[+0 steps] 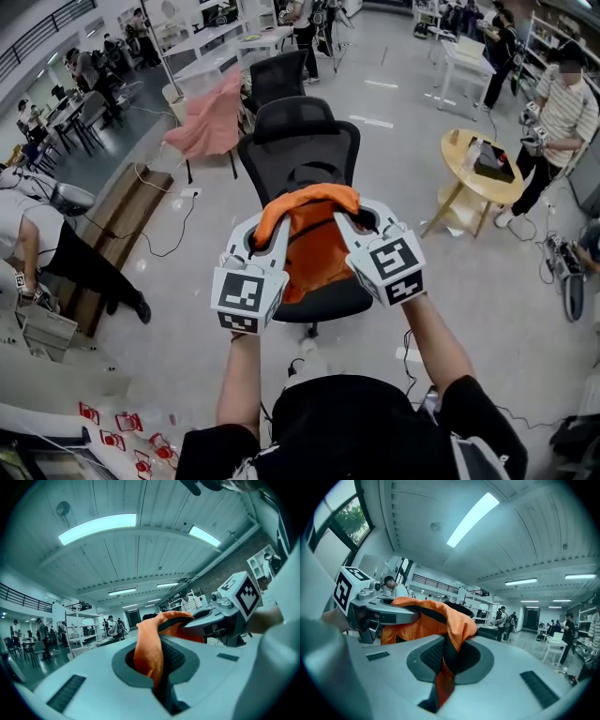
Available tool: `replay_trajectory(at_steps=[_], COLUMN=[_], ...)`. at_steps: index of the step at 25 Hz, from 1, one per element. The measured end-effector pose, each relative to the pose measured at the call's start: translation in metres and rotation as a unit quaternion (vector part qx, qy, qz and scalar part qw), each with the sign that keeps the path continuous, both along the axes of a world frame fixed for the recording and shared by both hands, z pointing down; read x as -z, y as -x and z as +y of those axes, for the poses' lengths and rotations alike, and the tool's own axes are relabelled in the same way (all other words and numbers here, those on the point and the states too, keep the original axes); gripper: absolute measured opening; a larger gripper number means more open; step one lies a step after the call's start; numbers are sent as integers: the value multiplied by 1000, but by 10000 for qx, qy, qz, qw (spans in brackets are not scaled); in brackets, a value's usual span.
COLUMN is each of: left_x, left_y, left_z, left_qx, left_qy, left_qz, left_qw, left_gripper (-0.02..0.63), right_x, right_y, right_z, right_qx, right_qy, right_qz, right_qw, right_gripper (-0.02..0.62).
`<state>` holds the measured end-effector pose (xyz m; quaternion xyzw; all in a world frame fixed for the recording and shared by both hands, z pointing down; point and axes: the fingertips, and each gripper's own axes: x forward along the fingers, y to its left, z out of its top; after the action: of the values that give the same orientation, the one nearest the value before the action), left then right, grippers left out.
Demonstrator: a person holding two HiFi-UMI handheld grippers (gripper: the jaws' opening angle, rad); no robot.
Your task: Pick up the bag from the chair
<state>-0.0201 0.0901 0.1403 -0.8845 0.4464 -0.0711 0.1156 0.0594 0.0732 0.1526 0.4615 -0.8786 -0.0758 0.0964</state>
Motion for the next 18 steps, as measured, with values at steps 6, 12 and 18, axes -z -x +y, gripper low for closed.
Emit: replay_trajectory(at_steps=[6,12,18], left_x=[2,6,6], left_y=[-8,-19,-19], left_z=[35,57,69], left_qx=[40,5,-38], left_qy=[-69,-97,-57], left_qz=[-11,-22,62], left_qw=[10000,10000,10000], left_gripper=[25,25,25], right_x=[-1,3,4], right_y=[-7,-19,-19], right_z=[34,57,68], right_qx=[82,74,85], right_qy=[-36,-76,-102], right_qz=[-21,-102,-120], right_qw=[10000,9999,9998], right_gripper=[11,11,11])
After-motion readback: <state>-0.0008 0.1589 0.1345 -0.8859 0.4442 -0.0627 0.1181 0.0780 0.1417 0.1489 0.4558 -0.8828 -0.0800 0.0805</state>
